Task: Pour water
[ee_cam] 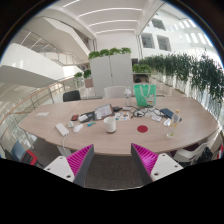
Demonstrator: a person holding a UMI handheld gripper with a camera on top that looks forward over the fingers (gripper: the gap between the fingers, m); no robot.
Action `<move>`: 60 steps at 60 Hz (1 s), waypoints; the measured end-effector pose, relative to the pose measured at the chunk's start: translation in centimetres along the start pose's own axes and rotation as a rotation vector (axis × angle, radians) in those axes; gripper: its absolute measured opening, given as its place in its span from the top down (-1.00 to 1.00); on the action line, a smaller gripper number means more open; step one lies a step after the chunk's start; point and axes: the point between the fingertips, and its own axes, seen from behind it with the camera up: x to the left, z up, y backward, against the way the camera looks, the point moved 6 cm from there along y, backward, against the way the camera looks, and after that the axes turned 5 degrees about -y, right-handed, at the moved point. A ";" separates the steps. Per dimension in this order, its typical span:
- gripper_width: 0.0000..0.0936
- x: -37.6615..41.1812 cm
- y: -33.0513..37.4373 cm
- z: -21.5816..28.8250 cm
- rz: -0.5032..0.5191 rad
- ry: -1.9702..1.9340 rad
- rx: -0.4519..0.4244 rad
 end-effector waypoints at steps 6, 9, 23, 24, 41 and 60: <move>-0.77 -1.6 -1.3 0.3 -0.023 -0.002 -0.003; -0.81 -1.3 -1.2 0.1 -0.028 -0.012 -0.005; -0.76 -4.0 -2.5 -0.6 -0.049 -0.077 -0.053; -0.77 -4.6 -2.7 -0.6 -0.050 -0.079 -0.061; -0.78 -23.6 -12.6 1.1 -0.177 -0.020 -0.257; -0.81 -40.2 -28.0 3.4 -0.234 0.013 -0.307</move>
